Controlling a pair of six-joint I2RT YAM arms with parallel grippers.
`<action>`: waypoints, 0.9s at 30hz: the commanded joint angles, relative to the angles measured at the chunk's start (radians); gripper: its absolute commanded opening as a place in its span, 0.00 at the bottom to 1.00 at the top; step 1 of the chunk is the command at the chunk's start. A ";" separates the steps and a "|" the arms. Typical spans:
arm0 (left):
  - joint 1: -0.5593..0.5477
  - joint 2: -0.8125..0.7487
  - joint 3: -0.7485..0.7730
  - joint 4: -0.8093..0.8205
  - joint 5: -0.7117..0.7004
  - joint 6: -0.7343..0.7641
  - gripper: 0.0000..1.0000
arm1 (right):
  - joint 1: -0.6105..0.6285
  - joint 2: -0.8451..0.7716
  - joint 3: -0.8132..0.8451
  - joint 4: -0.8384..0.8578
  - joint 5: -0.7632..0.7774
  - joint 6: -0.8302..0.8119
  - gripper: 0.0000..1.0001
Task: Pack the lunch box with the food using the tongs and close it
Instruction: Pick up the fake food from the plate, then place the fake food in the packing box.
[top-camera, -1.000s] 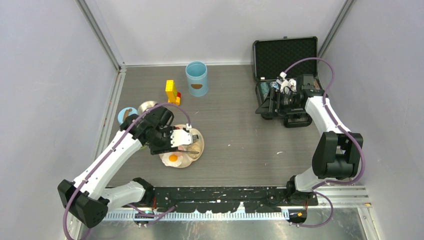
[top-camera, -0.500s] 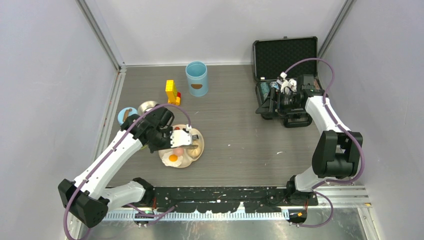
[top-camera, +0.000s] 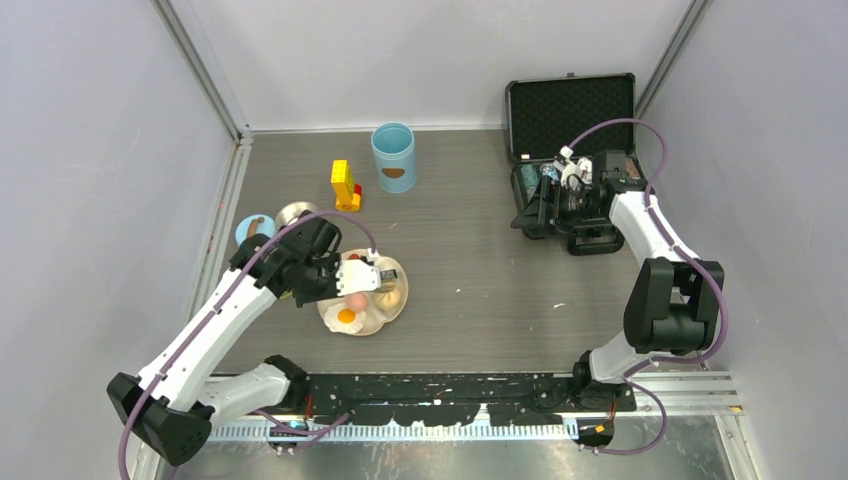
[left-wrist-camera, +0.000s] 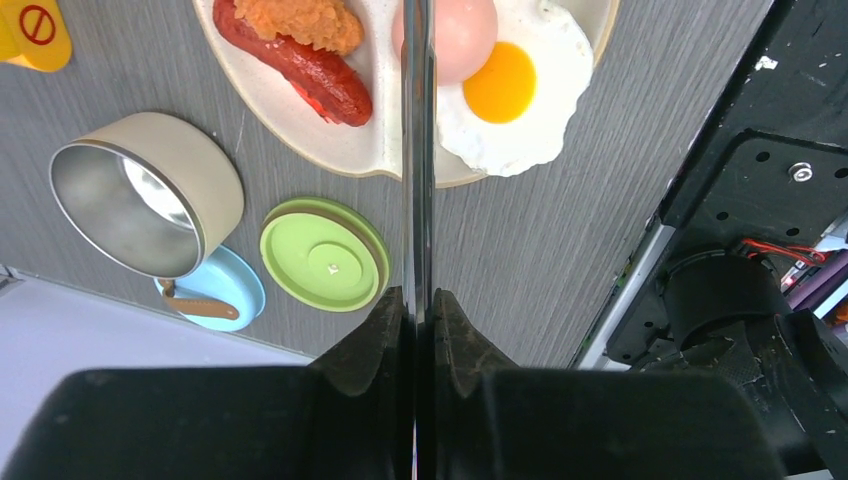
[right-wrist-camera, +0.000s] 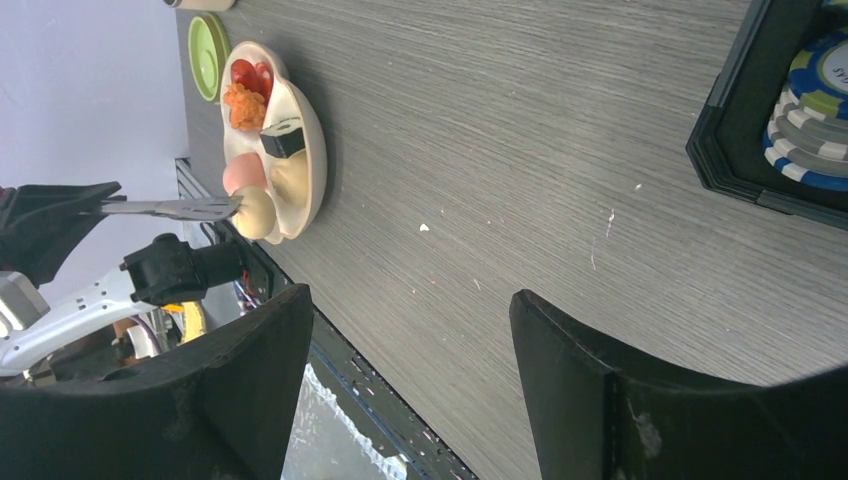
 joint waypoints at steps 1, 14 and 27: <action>-0.002 -0.036 0.049 -0.002 -0.016 -0.010 0.00 | -0.005 -0.005 0.000 0.027 -0.022 -0.001 0.77; 0.247 0.016 0.151 0.007 0.071 0.002 0.00 | -0.007 -0.004 0.003 0.026 -0.027 0.000 0.77; 0.776 0.195 0.303 0.002 0.269 0.154 0.00 | -0.010 -0.009 -0.002 0.026 -0.027 -0.002 0.77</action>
